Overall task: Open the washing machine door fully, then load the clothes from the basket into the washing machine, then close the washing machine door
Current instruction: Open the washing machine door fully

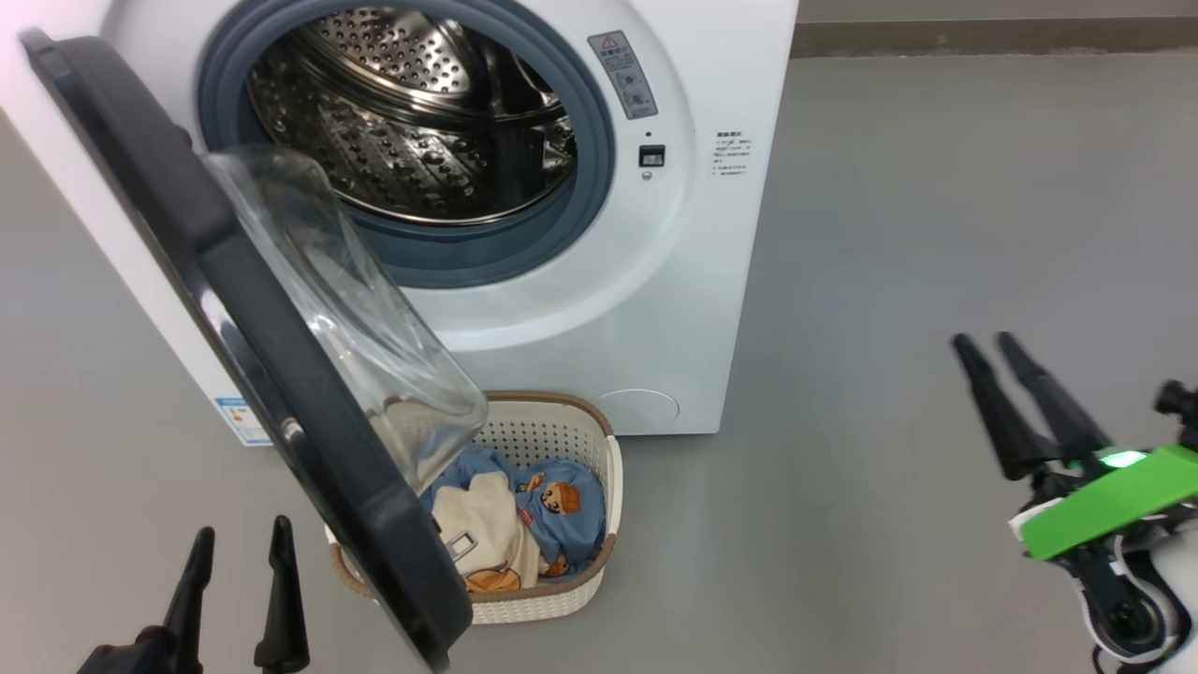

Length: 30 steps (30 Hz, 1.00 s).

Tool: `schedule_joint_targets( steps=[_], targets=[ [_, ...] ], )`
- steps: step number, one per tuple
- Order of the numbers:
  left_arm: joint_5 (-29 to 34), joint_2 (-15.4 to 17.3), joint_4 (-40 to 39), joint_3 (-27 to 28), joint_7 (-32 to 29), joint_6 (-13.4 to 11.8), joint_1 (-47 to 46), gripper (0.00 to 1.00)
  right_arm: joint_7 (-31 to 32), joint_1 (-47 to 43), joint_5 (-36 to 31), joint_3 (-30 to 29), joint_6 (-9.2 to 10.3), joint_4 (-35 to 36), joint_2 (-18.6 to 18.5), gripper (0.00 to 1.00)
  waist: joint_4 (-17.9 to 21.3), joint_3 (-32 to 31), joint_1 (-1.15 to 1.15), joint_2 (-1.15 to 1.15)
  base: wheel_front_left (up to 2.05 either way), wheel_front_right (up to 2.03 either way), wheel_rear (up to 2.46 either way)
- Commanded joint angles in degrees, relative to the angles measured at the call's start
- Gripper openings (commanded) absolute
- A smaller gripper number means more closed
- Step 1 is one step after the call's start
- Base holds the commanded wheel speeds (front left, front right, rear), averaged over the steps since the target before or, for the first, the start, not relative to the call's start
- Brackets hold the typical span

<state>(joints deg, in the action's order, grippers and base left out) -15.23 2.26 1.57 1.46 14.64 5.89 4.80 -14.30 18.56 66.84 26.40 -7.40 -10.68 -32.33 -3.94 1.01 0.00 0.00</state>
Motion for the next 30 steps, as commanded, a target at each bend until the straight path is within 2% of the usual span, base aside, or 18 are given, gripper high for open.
schedule_joint_targets(
  steps=[1,5,9,11,12,16,19,30],
  targets=[
    [0.8,0.6,-1.4,2.4,0.4,0.3,-0.9,1.0,-0.7,-2.4,-5.0,-4.3,-0.09,-0.1,0.7,1.0,0.8,-0.1,0.0,0.0,0.0,0.0,0.0],
    [0.6,0.6,-1.5,2.8,0.4,0.3,-0.8,1.0,-0.7,-7.1,-14.2,-13.6,-0.09,1.1,5.5,1.0,1.4,-0.1,0.0,0.0,0.0,0.0,0.0],
    [0.5,0.6,-1.6,2.8,0.4,0.3,-0.8,1.0,-0.7,-11.2,-23.8,-19.2,-0.09,6.0,9.3,1.0,1.7,-0.1,0.0,0.0,0.0,0.0,0.0],
    [0.5,0.6,-1.6,2.6,0.4,0.2,-0.9,1.0,-0.7,-12.9,-29.9,-21.0,-0.09,7.8,10.1,1.0,1.7,0.0,0.0,0.0,0.0,0.0,0.0],
    [0.5,0.6,-1.6,2.6,0.4,0.2,-0.9,1.0,-0.7,-12.9,-29.9,-21.0,-0.09,7.8,10.1,1.0,1.7,0.0,0.0,0.0,0.0,0.0,0.0],
    [0.3,0.6,-1.6,2.6,0.4,0.0,-1.0,1.0,-0.7,-15.0,-40.1,-24.2,-0.09,10.7,12.8,1.0,1.8,0.1,0.0,0.0,0.0,0.0,0.0],
    [0.2,0.6,-1.6,2.5,0.4,-0.1,-0.9,1.0,-0.7,-16.6,-45.3,-25.5,-0.09,12.0,14.5,1.0,1.7,0.1,0.0,0.0,0.0,0.0,0.0],
    [-0.2,0.6,-1.5,2.8,0.4,-0.3,-0.5,1.0,-0.7,-21.6,-53.3,-31.2,-0.09,10.2,20.3,1.0,0.9,0.0,0.0,0.0,0.0,0.0,0.0]
  ],
)
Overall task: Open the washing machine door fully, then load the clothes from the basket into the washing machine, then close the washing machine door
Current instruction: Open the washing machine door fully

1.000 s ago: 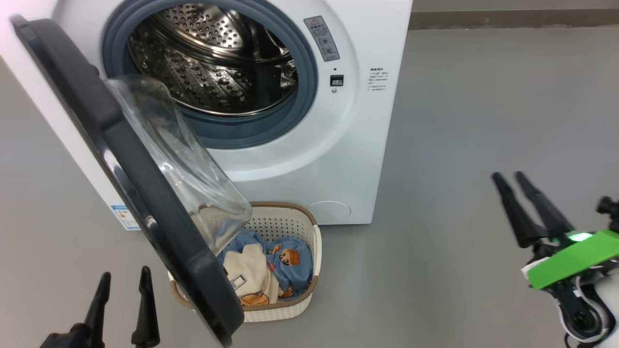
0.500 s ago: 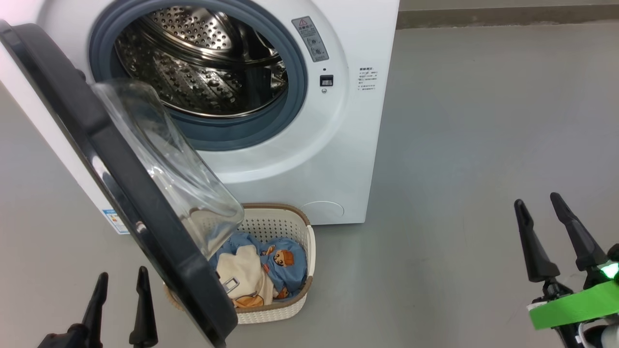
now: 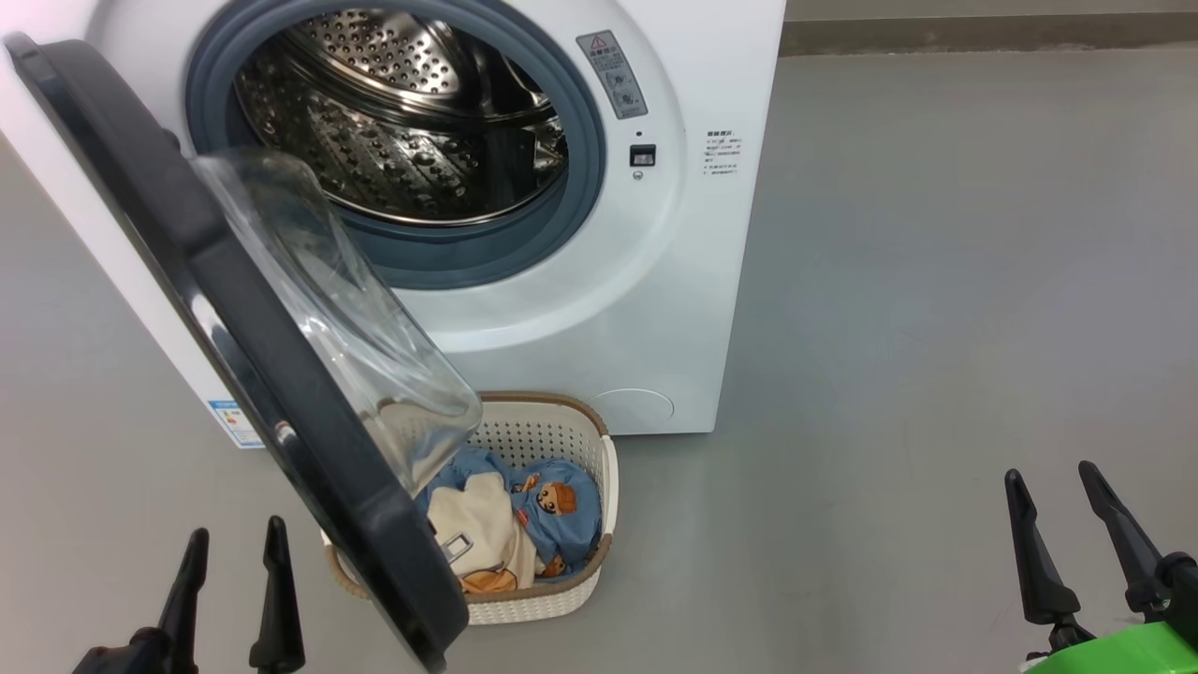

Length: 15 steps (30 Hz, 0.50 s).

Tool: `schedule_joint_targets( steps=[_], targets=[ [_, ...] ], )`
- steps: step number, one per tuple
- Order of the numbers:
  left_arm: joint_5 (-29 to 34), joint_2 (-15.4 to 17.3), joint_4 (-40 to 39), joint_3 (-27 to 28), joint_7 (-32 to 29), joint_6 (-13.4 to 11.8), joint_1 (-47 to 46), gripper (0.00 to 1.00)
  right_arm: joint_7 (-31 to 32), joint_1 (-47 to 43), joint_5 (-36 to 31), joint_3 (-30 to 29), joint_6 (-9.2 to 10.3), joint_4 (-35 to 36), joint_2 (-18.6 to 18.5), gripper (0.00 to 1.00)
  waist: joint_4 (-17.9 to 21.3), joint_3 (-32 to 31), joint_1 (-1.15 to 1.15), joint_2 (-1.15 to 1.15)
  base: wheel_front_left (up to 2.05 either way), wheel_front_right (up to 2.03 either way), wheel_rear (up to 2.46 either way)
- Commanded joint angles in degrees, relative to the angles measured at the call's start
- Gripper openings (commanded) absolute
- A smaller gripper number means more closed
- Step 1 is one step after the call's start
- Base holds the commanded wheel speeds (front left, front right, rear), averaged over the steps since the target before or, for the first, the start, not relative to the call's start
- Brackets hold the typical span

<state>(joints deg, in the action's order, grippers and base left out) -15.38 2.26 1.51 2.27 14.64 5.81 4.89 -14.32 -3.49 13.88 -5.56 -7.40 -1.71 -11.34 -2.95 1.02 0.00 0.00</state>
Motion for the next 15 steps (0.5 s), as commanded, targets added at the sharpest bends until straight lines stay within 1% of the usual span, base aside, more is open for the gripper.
schedule_joint_targets(
  steps=[1,5,7,15],
  targets=[
    [-0.1,0.6,-1.5,2.0,0.4,-0.3,-0.6,1.0,-0.7,0.1,-0.6,0.3,-0.09,1.0,-0.2,1.0,-0.1,0.0,0.0,0.0,0.0,0.0,0.0],
    [-0.2,0.6,-1.5,1.9,0.4,-0.4,-0.5,1.0,-0.7,-0.8,-1.8,-1.2,-0.09,0.2,0.8,1.0,-0.5,0.1,0.0,0.0,0.0,0.0,0.0],
    [-0.3,0.6,-1.5,2.0,0.4,-0.4,-0.4,1.0,-0.7,-1.3,-2.4,-2.6,-0.09,-0.1,1.9,1.0,-0.7,0.2,0.0,0.0,0.0,0.0,0.0],
    [-0.3,0.6,-1.5,2.2,0.4,-0.6,-0.2,1.0,-0.7,-1.7,-3.4,-3.9,-0.09,-0.8,3.5,1.0,-0.5,0.3,0.0,0.0,0.0,0.0,0.0]
  ],
)
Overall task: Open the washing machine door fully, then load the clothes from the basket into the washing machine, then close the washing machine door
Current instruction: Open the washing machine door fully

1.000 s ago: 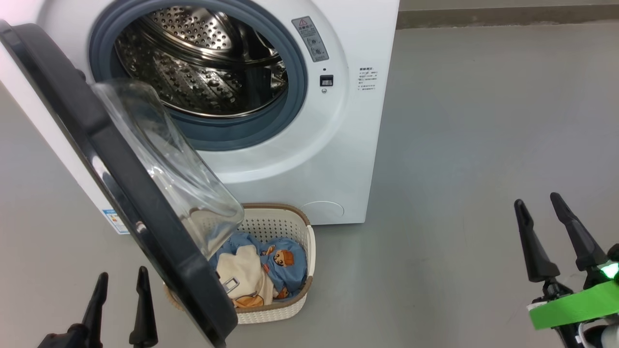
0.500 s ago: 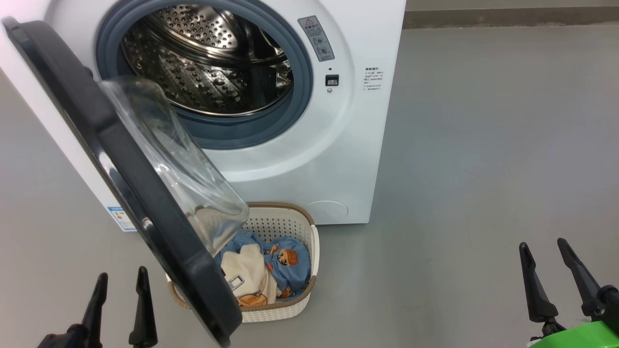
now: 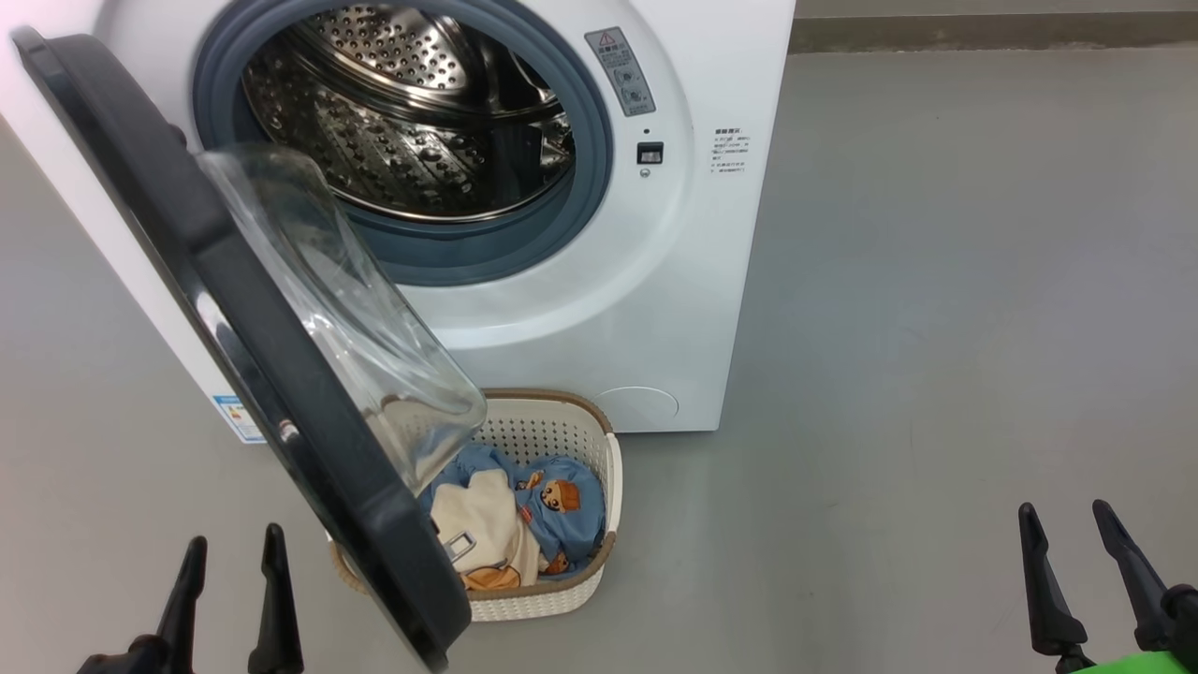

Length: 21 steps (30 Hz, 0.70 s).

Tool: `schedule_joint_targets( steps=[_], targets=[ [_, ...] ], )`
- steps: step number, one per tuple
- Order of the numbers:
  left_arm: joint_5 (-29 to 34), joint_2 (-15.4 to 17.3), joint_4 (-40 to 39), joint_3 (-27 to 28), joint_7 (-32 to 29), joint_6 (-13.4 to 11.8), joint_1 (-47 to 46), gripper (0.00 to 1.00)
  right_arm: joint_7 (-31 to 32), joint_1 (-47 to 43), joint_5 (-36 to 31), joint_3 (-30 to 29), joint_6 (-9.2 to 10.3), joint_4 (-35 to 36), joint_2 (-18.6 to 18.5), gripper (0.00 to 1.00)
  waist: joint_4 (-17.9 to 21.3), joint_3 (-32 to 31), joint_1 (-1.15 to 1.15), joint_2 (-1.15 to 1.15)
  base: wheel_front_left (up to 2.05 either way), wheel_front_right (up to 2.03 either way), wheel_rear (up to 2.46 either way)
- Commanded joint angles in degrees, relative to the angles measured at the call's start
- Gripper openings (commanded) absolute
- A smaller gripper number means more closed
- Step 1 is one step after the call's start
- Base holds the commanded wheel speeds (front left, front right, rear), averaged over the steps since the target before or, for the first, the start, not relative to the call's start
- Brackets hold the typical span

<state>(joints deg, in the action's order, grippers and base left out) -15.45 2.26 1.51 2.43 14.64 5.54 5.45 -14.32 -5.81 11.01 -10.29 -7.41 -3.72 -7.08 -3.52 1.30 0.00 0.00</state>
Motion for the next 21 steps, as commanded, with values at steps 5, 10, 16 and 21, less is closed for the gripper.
schedule_joint_targets(
  steps=[5,10,16,21],
  targets=[
    [-0.1,0.6,-1.6,1.9,0.4,-0.5,-0.8,1.0,-0.7,0.7,-0.8,0.6,-0.08,0.7,-0.3,1.0,0.1,-0.1,0.0,0.0,0.0,0.0,0.0],
    [0.0,0.6,-1.6,1.8,0.4,-0.5,-0.7,1.0,-0.7,0.6,-0.9,0.6,-0.08,0.4,-0.1,1.0,0.0,-0.2,0.0,0.0,0.0,0.0,0.0],
    [0.1,0.6,-1.5,1.7,0.4,-0.4,-0.7,1.0,-0.7,0.6,-1.1,0.7,-0.08,0.1,-0.2,1.0,-0.1,-0.4,0.0,0.0,0.0,0.0,0.0],
    [0.2,0.6,-1.4,1.8,0.4,-0.3,-0.6,1.0,-0.7,0.4,-1.2,0.7,-0.08,0.0,-0.1,1.0,-0.3,-0.5,0.0,0.0,0.0,0.0,0.0]
  ],
)
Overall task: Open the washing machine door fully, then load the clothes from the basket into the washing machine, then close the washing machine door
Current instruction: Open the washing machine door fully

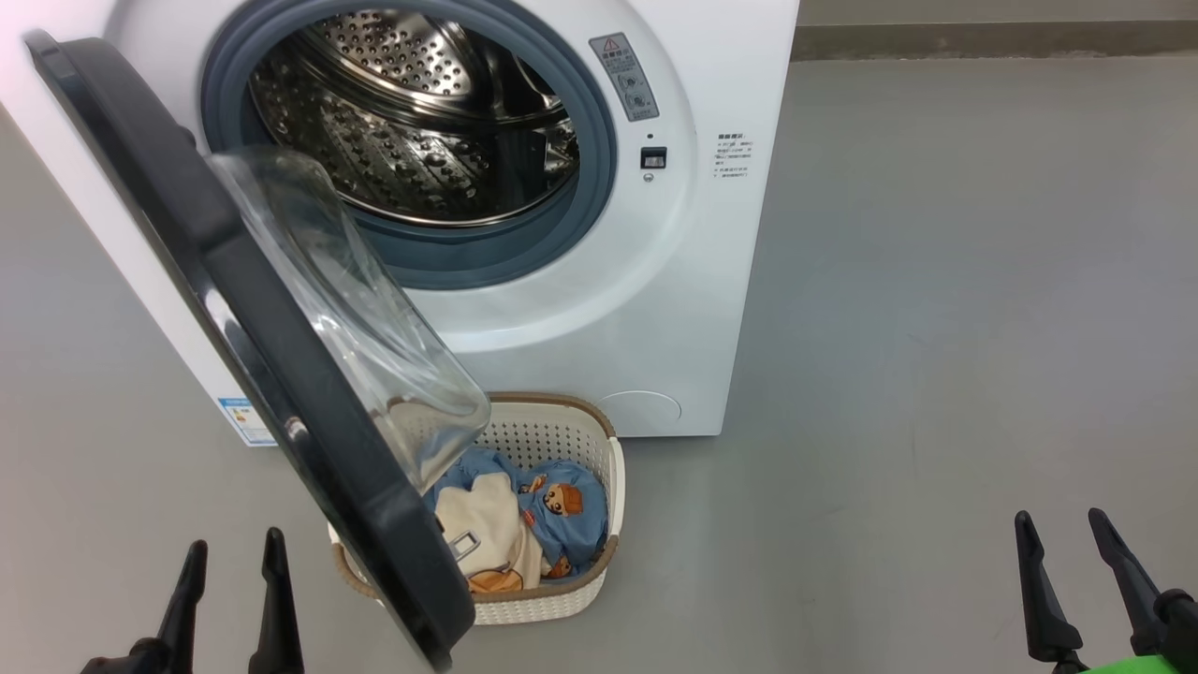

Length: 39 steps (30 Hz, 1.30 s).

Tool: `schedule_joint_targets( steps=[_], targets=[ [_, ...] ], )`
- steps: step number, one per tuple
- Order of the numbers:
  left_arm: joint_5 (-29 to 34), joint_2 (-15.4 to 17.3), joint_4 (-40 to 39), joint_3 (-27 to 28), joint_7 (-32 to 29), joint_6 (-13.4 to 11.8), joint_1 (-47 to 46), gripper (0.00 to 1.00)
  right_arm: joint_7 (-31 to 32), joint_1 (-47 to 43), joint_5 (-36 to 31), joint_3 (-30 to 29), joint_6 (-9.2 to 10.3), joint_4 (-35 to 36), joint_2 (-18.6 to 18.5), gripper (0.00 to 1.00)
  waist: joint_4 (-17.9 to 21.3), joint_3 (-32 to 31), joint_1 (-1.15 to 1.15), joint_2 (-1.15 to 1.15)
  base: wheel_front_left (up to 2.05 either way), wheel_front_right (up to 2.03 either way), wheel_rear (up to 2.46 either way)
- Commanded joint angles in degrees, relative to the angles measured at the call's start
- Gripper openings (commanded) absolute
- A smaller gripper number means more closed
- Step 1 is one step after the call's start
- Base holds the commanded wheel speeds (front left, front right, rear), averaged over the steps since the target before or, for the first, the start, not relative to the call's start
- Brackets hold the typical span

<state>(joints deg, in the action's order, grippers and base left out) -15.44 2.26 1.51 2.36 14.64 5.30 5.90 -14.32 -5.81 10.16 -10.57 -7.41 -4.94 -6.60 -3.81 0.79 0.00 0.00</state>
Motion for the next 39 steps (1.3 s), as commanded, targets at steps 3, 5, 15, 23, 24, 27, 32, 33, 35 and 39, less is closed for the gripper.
schedule_joint_targets(
  steps=[3,5,15,23,24,27,32,33,35,39],
  targets=[
    [0.3,0.6,-1.4,1.9,0.4,0.0,-1.0,1.0,-0.7,0.4,-0.4,1.0,-0.08,1.1,-0.6,1.0,0.0,-0.1,0.0,0.0,0.0,0.0,0.0],
    [0.3,0.6,-1.4,2.0,0.4,0.1,-1.0,1.0,-0.7,0.4,-0.4,1.1,-0.08,1.1,-0.6,1.0,-0.1,-0.1,0.0,0.0,0.0,0.0,0.0],
    [0.3,0.6,-1.4,2.2,0.4,0.1,-1.0,1.0,-0.7,0.5,-0.4,1.2,-0.08,0.8,-0.6,1.0,-0.2,-0.1,0.0,0.0,0.0,0.0,0.0],
    [0.5,0.6,-1.6,2.6,0.4,0.1,-1.1,1.0,-0.7,0.5,-0.5,1.2,-0.08,0.3,-0.5,1.0,-0.4,0.0,0.0,0.0,0.0,0.0,0.0],
    [0.5,0.6,-1.6,2.6,0.4,0.1,-1.1,1.0,-0.7,0.5,-0.6,1.2,-0.08,0.2,-0.5,1.0,-0.5,0.0,0.0,0.0,0.0,0.0,0.0],
    [0.5,0.6,-1.7,2.6,0.4,0.1,-1.1,1.0,-0.7,0.5,-0.6,1.2,-0.08,-0.2,-0.5,1.0,-0.6,0.0,0.0,0.0,0.0,0.0,0.0],
    [0.6,0.6,-1.9,2.7,0.4,0.1,-1.1,1.0,-0.7,0.5,-0.9,1.4,-0.08,-1.5,-0.6,1.0,-0.8,0.0,0.0,0.0,0.0,0.0,0.0],
    [0.6,0.6,-1.9,2.7,0.4,0.1,-1.1,1.0,-0.7,0.5,-1.0,1.4,-0.08,-1.7,-0.6,1.0,-0.8,0.0,0.0,0.0,0.0,0.0,0.0],
    [0.6,0.6,-1.9,2.8,0.4,0.1,-1.1,1.0,-0.7,0.5,-1.1,1.4,-0.08,-1.9,-0.6,1.0,-0.8,0.0,0.0,0.0,0.0,0.0,0.0],
    [0.5,0.6,-1.9,2.8,0.4,0.1,-1.0,1.0,-0.7,0.7,-1.2,1.3,-0.08,-2.4,-0.5,1.0,-0.9,0.1,0.0,0.0,0.0,0.0,0.0]
  ],
)
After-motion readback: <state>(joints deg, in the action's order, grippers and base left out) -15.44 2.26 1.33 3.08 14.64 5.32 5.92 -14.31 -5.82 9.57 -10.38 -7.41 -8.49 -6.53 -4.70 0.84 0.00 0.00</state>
